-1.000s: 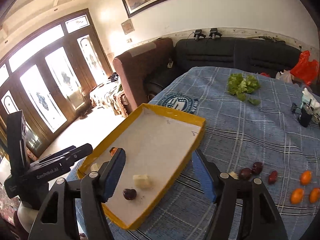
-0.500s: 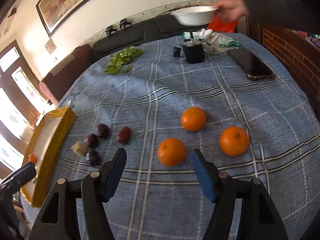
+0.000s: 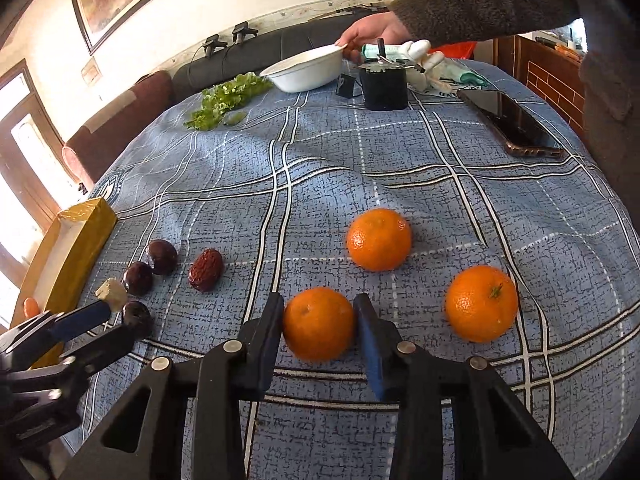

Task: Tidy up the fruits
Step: 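Grasp a dark plum with the left tool while the right tool grasps a tangerine, then carry plum and tangerine into the tray and open both tools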

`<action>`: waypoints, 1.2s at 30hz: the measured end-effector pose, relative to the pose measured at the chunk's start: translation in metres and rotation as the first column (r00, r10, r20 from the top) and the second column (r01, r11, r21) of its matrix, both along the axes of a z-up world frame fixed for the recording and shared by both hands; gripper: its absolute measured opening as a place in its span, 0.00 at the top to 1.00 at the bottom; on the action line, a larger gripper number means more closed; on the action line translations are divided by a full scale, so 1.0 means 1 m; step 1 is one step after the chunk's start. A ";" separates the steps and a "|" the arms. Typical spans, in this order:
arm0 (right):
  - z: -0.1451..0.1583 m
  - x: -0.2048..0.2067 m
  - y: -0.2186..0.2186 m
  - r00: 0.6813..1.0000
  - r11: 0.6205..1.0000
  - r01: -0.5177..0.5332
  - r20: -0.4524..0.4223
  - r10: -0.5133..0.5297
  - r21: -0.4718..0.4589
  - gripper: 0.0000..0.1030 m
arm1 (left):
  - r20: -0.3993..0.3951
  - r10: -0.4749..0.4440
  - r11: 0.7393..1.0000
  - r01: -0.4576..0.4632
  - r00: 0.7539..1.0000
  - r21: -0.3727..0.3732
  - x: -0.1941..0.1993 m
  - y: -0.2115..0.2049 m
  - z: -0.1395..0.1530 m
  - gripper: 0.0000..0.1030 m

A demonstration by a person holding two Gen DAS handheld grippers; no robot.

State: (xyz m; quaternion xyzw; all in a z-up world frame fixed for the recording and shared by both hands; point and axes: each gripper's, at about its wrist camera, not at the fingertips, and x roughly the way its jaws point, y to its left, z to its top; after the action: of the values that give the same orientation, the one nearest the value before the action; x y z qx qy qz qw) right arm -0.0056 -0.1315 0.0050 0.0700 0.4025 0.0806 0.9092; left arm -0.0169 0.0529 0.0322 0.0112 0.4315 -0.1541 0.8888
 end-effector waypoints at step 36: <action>0.055 -0.020 0.062 0.991 0.986 -0.122 0.071 0.114 0.112 0.63 | 0.135 0.313 0.942 -0.290 0.940 -0.169 -0.095 0.135 0.070 0.72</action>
State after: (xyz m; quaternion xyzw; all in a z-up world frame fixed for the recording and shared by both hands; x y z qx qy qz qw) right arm -0.0259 -0.0694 0.0602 0.0960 0.3711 0.1597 0.9097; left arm -0.1116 0.1880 0.1025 -0.1081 0.3432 -0.0457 0.9319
